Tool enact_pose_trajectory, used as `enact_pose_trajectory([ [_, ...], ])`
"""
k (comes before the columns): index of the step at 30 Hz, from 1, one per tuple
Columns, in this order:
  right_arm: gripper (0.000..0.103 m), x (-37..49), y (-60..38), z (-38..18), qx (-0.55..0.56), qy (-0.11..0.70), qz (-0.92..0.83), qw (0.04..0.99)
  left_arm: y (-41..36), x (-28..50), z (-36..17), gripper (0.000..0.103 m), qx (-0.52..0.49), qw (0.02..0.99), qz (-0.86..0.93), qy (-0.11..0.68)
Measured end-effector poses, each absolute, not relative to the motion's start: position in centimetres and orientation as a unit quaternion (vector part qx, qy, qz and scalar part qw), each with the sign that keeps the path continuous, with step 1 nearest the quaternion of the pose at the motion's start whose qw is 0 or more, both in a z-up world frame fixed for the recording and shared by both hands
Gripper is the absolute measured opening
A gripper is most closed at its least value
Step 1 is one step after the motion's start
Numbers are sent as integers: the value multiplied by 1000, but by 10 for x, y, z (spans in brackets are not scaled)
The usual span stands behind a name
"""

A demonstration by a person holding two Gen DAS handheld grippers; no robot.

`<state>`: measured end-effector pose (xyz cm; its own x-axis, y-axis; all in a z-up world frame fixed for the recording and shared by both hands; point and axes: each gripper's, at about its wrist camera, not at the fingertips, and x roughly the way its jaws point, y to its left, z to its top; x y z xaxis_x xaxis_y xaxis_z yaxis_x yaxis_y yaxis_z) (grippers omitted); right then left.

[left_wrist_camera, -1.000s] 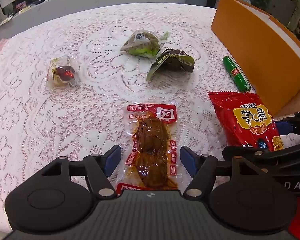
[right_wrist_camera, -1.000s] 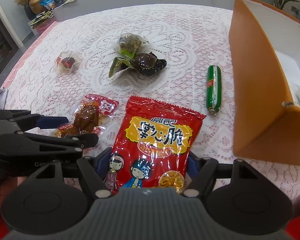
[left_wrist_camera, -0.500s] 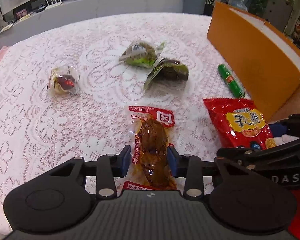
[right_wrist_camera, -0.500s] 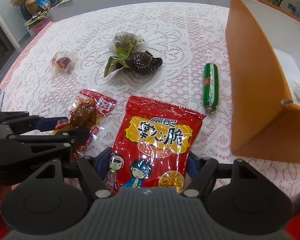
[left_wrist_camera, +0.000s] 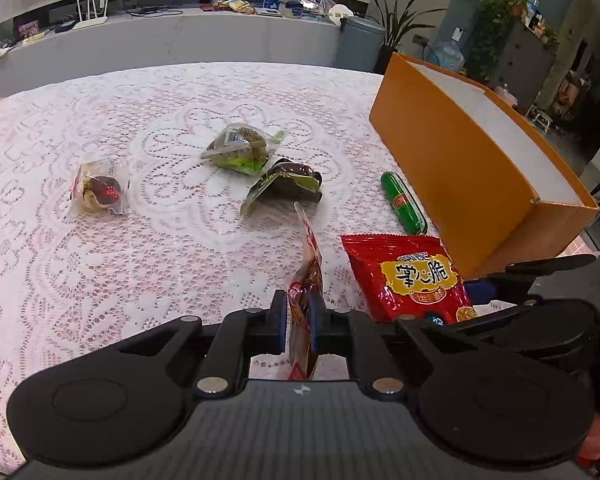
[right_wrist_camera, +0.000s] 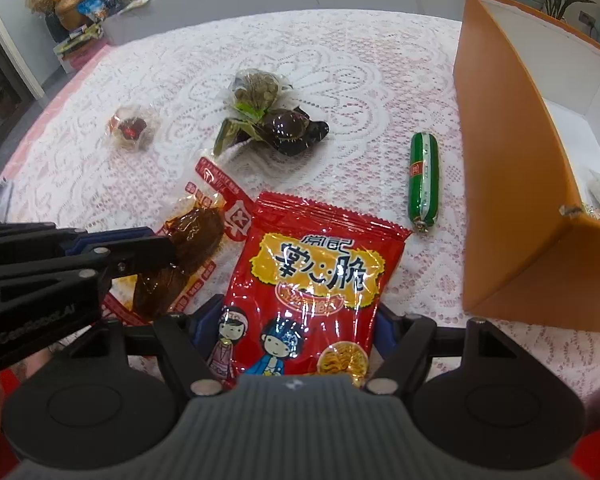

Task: Organize snacks
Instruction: 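Grasp the braised-egg pack with the left gripper and lift it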

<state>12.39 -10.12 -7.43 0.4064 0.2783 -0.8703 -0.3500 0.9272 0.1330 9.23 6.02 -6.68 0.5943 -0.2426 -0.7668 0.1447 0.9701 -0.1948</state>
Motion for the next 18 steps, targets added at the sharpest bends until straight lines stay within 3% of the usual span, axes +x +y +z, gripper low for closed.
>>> enact_pose_trajectory([
  [5, 71, 127, -107, -73, -27, 531, 196, 824, 60, 96, -68, 14, -81, 877, -128, 457],
  [10, 71, 123, -115, -71, -19, 542, 206, 814, 46, 101, -72, 16, -30, 872, -115, 475],
  [13, 71, 120, -104, -73, -53, 536, 212, 816, 43, 107, -77, 22, -18, 864, -111, 491],
  [18, 71, 119, -99, -76, -79, 530, 213, 817, 38, 118, -90, 23, -19, 850, -124, 512],
])
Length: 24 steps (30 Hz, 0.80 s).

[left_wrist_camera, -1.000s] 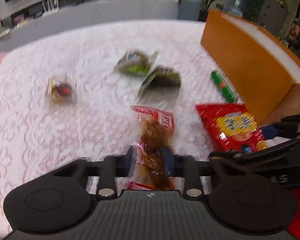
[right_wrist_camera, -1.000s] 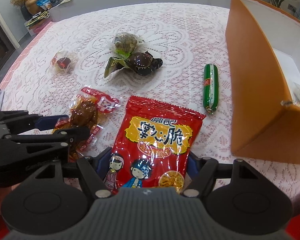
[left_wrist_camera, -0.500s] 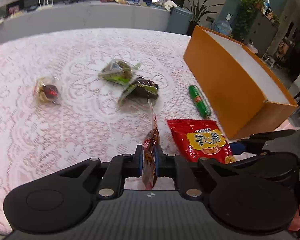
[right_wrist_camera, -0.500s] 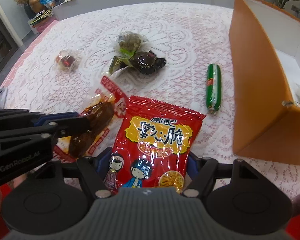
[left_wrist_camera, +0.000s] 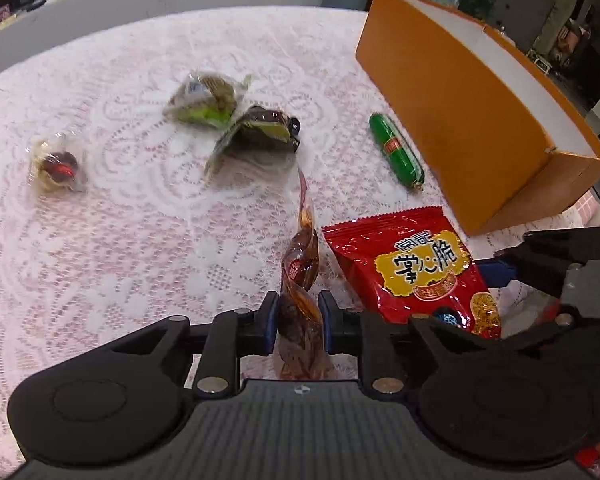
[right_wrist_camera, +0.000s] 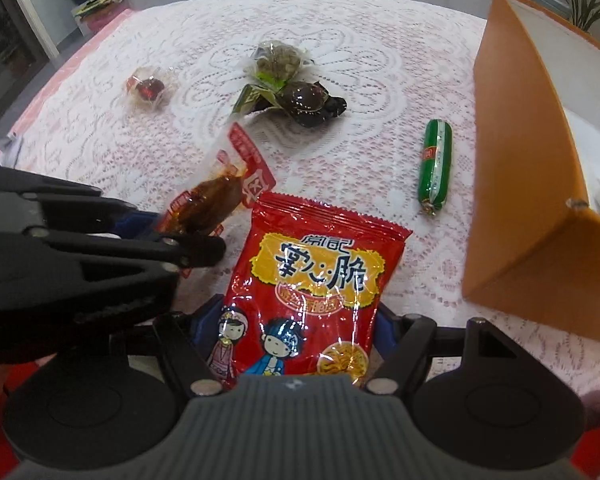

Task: Organize snacks
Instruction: 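Grasp the braised-egg pack with the left gripper and lift it, then carry the egg pack with the left tool while the right tool carries the red bag to the box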

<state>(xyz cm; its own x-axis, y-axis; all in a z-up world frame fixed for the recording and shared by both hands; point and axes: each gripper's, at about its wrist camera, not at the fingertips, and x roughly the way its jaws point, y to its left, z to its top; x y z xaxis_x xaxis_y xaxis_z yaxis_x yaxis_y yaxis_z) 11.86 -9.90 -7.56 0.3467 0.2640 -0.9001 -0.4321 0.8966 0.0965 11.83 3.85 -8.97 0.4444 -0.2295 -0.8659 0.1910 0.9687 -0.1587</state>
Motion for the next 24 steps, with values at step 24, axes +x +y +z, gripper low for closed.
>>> enact_pose_trajectory([
  [24, 71, 98, -142, -7, -33, 447, 206, 870, 38, 89, 6, 18, -87, 909, -88, 397],
])
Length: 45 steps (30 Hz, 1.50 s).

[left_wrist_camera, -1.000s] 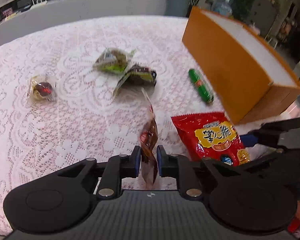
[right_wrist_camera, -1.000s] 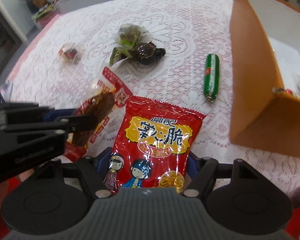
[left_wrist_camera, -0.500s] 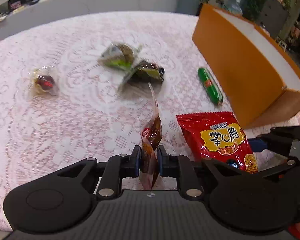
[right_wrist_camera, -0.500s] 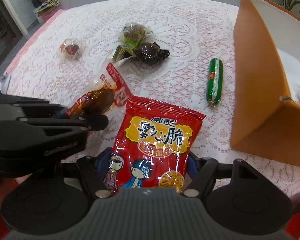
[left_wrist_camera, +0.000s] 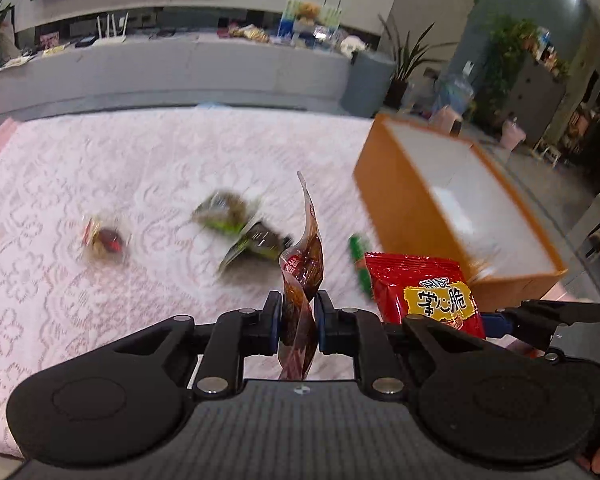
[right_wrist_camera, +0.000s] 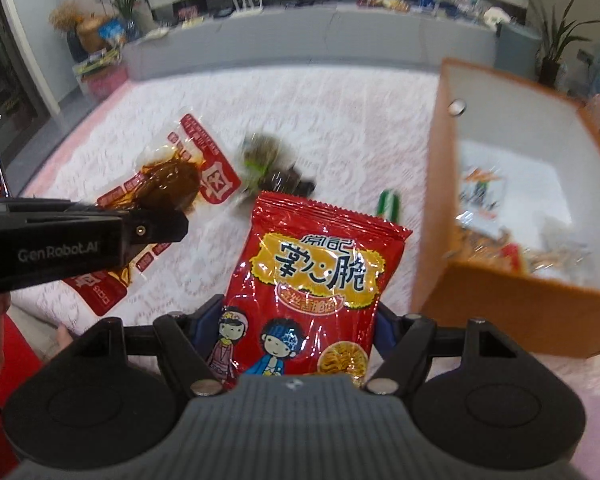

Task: Organize snacks
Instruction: 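Carry the egg pack with the left tool while the right tool carries the red bag to the box, then open the left gripper to drop the egg pack while the right gripper drops the red bag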

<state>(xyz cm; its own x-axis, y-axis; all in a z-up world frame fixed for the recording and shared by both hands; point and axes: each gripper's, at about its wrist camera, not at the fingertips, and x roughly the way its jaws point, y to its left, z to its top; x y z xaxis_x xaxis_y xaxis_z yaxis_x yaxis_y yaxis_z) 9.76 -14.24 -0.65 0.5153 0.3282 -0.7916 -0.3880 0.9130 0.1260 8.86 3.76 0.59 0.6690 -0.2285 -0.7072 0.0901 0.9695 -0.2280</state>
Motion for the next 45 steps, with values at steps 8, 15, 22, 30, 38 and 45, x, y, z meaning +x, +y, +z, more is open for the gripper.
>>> enact_pose_trajectory([
  [8, 71, 105, -191, 41, -40, 404, 190, 894, -3, 112, 39, 18, -98, 913, -141, 371],
  [15, 71, 130, -237, 67, -69, 400, 164, 899, -60, 147, 48, 18, -76, 905, -194, 371],
  [22, 71, 164, -273, 60, -104, 430, 138, 886, -114, 195, 35, 18, -49, 889, -225, 395],
  [30, 71, 206, -294, 31, -130, 468, 123, 865, -157, 234, 9, 18, 37, 871, -236, 429],
  [38, 71, 232, -289, 6, -161, 492, 136, 845, -169, 264, -17, 18, 64, 855, -222, 464],
  [45, 71, 256, -288, -17, -174, 511, 150, 828, -177, 273, -36, 19, 97, 841, -218, 486],
])
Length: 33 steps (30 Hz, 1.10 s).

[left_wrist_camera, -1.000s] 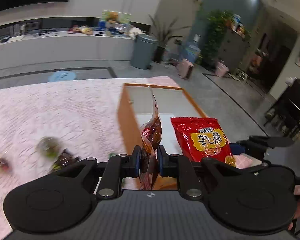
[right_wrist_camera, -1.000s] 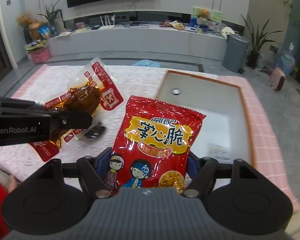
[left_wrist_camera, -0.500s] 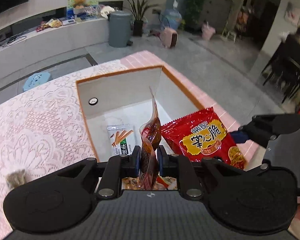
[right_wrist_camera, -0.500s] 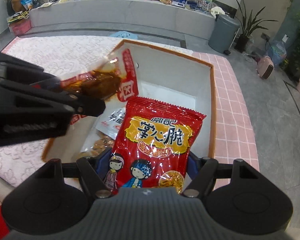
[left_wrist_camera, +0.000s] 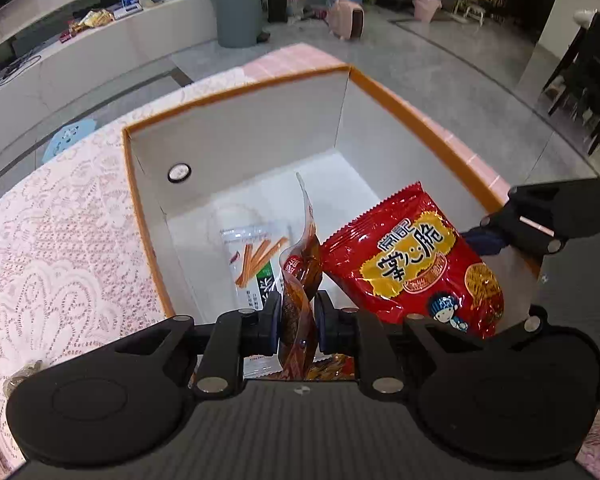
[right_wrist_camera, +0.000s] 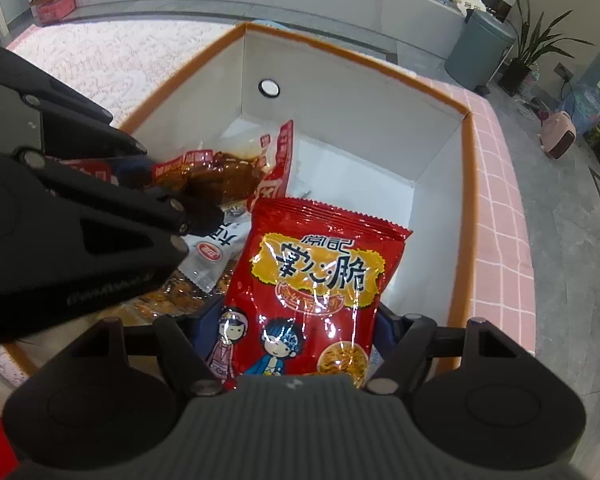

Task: Organize snacks
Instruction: 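Open the left gripper to drop the egg pack while the right gripper drops the red bag, then withdraw both tools from the box back toward the remaining snacks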

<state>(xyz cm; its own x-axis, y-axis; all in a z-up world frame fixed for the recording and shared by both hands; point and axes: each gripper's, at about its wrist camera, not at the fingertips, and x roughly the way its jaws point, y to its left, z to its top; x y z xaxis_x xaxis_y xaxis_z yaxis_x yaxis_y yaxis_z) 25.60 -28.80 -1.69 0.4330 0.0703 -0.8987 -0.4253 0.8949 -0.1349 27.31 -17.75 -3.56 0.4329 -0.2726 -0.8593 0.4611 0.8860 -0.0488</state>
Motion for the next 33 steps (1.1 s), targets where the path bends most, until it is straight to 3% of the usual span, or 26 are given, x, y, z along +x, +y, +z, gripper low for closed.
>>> enact_pose_trajectory([
  [10, 73, 254, -283, -19, -181, 523, 149, 820, -184, 275, -37, 22, 103, 837, -218, 492],
  [13, 73, 253, -281, -16, -187, 522, 146, 819, -183, 275, -32, 30, 101, 841, -217, 486],
  [17, 74, 252, -279, -9, -192, 522, 143, 819, -178, 270, -21, 49, 89, 843, -221, 483],
  [18, 74, 251, -280, -7, -193, 521, 142, 819, -176, 268, -18, 49, 88, 845, -219, 481],
  [20, 89, 246, -279, 0, -197, 518, 135, 822, -171, 263, -11, 50, 86, 848, -212, 478],
  [21, 91, 243, -279, 3, -199, 514, 132, 824, -168, 260, -8, 51, 82, 850, -209, 477],
  [33, 96, 179, -256, 52, -177, 448, 120, 868, -113, 196, 35, 56, 31, 891, -175, 419],
])
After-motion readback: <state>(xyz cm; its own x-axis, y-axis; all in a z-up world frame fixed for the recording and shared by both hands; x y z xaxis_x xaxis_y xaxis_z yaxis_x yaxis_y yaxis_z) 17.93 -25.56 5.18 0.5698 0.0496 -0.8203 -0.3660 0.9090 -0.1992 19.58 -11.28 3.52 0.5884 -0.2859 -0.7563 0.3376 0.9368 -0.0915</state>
